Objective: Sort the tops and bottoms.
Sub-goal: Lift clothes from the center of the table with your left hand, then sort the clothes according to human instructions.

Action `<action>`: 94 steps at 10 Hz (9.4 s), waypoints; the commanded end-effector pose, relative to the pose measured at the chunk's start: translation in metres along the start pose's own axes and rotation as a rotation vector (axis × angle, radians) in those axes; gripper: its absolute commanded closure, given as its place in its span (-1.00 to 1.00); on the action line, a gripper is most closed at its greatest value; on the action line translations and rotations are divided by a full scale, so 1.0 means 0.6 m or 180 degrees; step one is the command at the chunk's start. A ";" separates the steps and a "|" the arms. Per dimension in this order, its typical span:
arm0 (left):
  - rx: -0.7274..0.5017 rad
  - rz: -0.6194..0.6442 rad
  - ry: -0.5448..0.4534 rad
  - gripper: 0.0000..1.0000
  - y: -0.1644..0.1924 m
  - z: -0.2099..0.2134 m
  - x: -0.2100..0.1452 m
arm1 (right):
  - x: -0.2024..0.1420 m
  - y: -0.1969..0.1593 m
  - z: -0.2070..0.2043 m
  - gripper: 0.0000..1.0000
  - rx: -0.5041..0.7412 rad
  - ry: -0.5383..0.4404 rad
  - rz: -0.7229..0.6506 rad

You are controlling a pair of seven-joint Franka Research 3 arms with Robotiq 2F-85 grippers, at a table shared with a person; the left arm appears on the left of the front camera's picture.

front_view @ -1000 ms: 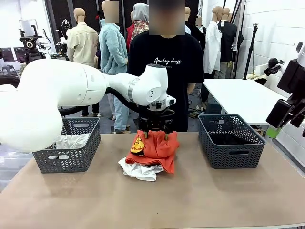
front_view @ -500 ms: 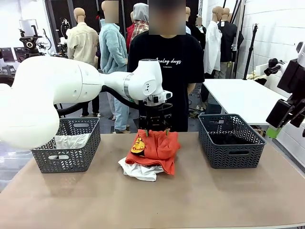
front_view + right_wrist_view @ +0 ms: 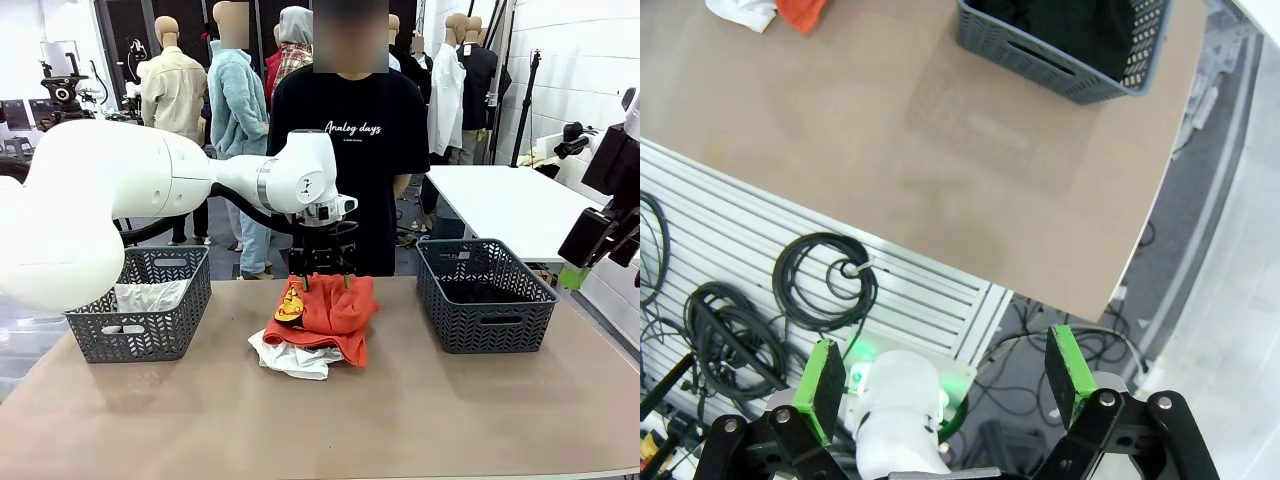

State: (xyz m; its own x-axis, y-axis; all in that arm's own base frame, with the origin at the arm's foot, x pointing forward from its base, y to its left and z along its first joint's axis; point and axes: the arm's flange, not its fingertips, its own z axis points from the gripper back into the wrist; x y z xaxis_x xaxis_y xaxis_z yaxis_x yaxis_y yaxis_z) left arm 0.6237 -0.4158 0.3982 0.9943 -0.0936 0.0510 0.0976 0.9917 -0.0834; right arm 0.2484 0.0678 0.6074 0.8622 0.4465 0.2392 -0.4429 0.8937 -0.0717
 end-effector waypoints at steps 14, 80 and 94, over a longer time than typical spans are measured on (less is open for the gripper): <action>-0.0117 0.0038 0.0171 1.00 0.006 -0.006 -0.017 | -0.001 0.000 -0.002 -1.00 -0.0002 0.0033 -0.0009; 0.0408 -0.0188 -0.0427 1.00 0.001 0.529 -0.149 | -0.001 0.000 -0.002 -1.00 -0.0002 0.0033 -0.0009; 0.0757 -0.0595 -0.0941 1.00 0.087 0.811 -0.172 | -0.001 0.000 -0.002 -1.00 -0.0002 0.0033 -0.0009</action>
State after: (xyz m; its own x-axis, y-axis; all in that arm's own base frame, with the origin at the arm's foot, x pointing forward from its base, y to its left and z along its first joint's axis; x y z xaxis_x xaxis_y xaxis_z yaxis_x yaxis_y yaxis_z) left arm 0.4692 -0.3055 0.8197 0.9109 -0.2591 0.3212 0.2326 0.9653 0.1188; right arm 0.2483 0.0675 0.6075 0.8624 0.4460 0.2397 -0.4425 0.8939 -0.0711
